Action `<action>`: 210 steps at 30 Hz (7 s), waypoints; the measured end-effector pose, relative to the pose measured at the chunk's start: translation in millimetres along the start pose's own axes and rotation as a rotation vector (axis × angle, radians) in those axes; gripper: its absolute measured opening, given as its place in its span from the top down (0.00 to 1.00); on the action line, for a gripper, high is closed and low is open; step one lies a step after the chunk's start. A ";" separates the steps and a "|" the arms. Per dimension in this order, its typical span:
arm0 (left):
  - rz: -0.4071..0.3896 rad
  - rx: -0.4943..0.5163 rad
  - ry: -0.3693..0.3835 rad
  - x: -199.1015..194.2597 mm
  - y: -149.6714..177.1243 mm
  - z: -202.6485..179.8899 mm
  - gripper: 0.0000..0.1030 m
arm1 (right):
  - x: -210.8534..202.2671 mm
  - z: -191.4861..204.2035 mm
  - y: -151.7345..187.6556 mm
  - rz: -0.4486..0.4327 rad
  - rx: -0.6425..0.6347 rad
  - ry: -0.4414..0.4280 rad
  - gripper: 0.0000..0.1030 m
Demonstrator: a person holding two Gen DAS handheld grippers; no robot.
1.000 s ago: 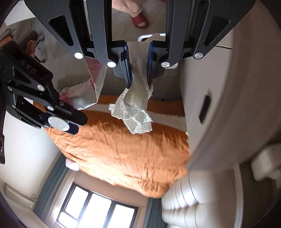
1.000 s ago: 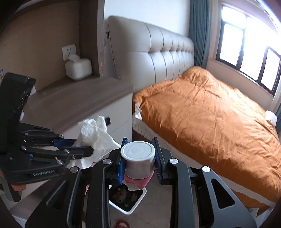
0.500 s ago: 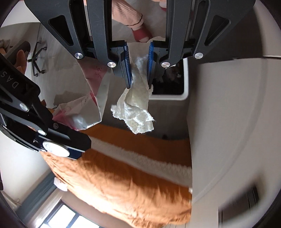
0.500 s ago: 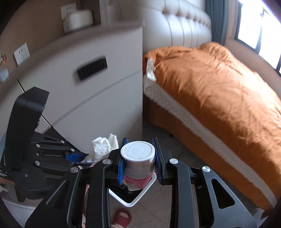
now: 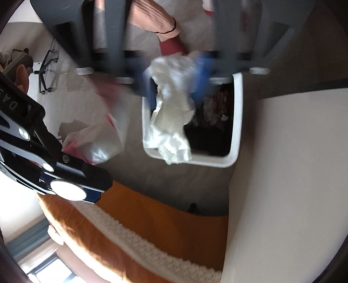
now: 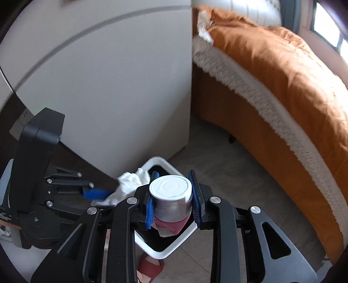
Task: Collect trash
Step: 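Open the left tool while the right tool opens, dropping tissue and cup into the bin, then move both open tools back over the yellow tissue and grey ball on the desk, then grasp the crumpled yellow tissue with the left tool while the right tool grasps the grey ball, then carry the yellow tissue and grey ball down over the white bin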
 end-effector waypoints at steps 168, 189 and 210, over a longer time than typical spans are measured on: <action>-0.723 -0.179 -0.356 -634.3 70.9 88.7 0.44 | -384.9 299.4 -236.5 -0.465 -0.258 -0.125 0.69; -0.605 0.056 -0.165 -544.8 -25.9 -57.9 0.44 | -421.1 133.2 -186.0 -0.441 -0.062 0.055 0.69; -0.395 0.114 -0.101 -415.3 -49.8 -105.9 0.44 | -369.4 55.2 -134.7 -0.295 0.055 -0.003 0.69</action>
Point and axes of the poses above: each gripper's, at about its wrist camera, not at the fingertips, and x roughly the way its jaws point, z to its left, y to its underside, the point moved 6 cm from there along x, roughly the way its jaws point, and after that the axes turned 1 degree about y, right-handed, at the moved point
